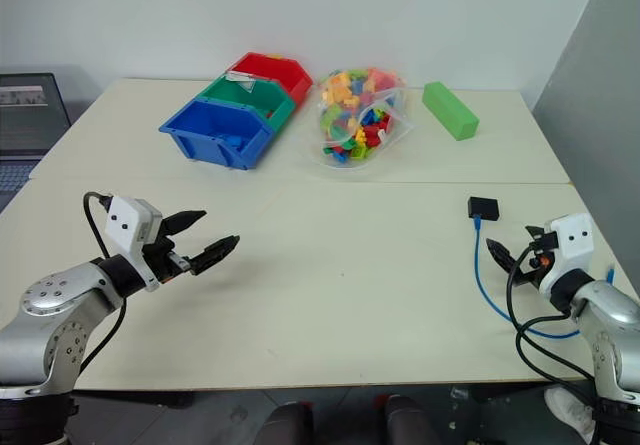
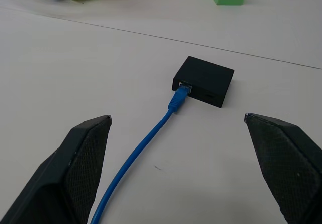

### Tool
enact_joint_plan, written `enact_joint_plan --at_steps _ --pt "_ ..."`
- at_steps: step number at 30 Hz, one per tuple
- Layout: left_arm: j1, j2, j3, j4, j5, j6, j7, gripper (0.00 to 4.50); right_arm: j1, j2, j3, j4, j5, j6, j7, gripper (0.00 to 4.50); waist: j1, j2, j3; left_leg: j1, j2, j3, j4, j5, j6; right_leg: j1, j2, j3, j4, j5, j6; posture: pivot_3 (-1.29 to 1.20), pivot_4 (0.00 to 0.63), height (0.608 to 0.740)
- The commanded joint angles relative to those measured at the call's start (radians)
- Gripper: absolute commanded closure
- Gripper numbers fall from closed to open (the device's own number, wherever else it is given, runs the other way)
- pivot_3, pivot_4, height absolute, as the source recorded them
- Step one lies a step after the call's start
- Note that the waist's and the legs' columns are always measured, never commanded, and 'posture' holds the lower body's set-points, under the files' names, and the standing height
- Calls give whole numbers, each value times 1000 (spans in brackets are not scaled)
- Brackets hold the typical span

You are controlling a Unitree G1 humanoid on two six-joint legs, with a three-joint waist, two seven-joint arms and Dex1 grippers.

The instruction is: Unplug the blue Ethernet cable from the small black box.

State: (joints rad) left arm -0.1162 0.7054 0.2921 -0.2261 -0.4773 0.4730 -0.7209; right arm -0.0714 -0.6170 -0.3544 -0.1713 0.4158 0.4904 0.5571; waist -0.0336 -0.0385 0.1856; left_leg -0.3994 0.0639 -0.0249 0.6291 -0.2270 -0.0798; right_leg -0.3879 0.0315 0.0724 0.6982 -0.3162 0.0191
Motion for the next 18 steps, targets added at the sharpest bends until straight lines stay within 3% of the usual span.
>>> enact_joint_plan --at_steps 1,18 --pt "3 -2 7 -41 -9 -17 -5 0 -10 -5 -22 -13 1 -20 -8 18 0 0 0 0 0 0 0 0 0 0 0 0 0 0 0 0 150 740" --pt "-29 6 -10 -38 -45 -42 -99 0 -5 -3 -14 -55 -4 11 -48 18 0 0 0 0 0 0 0 0 0 0 0 0 0 0 0 0 150 740"
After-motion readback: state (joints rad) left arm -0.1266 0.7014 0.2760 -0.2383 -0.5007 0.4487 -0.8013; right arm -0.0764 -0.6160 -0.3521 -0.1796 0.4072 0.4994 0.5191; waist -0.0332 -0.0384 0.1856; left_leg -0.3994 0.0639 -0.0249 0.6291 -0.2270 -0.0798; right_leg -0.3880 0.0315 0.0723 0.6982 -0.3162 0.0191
